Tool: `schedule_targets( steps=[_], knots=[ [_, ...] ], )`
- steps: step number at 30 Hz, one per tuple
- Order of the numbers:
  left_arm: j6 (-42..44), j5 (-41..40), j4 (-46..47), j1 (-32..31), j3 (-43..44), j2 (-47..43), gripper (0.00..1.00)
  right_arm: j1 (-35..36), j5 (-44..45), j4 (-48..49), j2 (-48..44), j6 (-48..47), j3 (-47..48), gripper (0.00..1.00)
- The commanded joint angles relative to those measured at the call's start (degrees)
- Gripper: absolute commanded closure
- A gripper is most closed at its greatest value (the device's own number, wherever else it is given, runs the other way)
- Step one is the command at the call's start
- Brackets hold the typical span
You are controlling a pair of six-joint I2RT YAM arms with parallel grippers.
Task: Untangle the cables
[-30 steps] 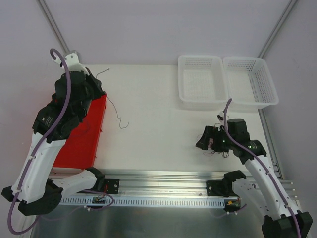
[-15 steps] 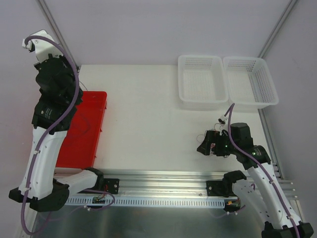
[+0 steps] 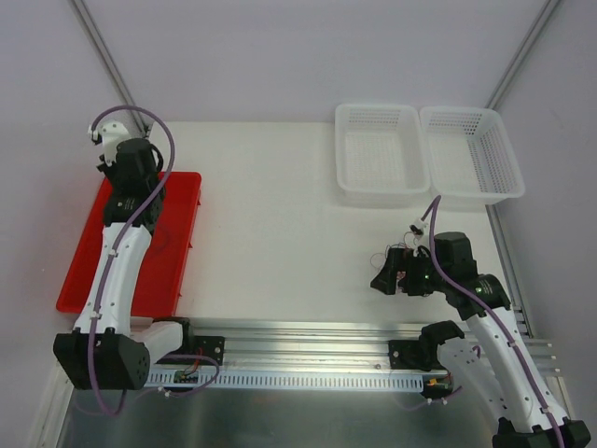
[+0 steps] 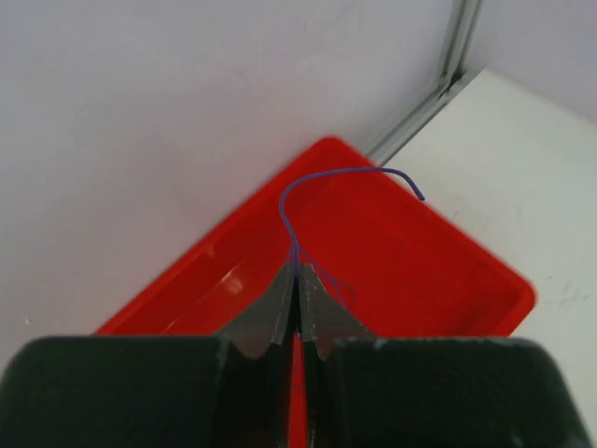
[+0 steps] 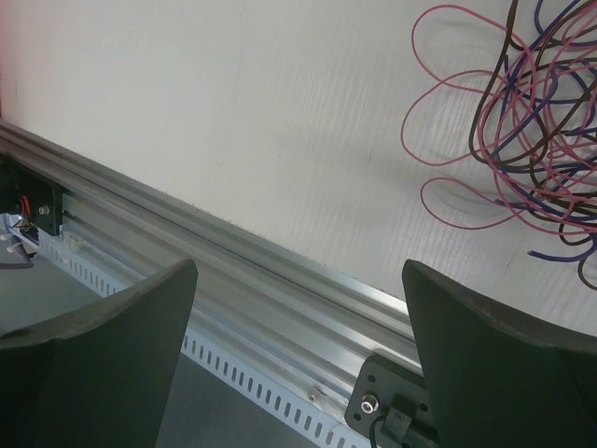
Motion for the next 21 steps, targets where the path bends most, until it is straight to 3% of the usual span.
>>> schedule_targets(
  steps=[1,5,15,21],
  knots=[
    [-11.3,7.2,0.4,5.9,-8.0,-2.6,1.0,0.3,-1.7,-0.5,-0.5,-1.2,2.6,0.03],
    [-16.4,11.3,-1.9,10.4,-15.6,-0.9,0.91,0.4,-1.5,-0.8,-0.3,-1.1,3.0,0.03],
    [-20.4,18.6,-9.5,16.1,-16.1,1.6,0.58,0.4,7.3,-2.0,1.2,1.0,4.3,0.03],
    [-18.5,29.3,-9.7,15.9,-14.4,2.7,0.13,0.4,17.8,-2.7,4.2,4.0,4.7,0.03]
  ],
)
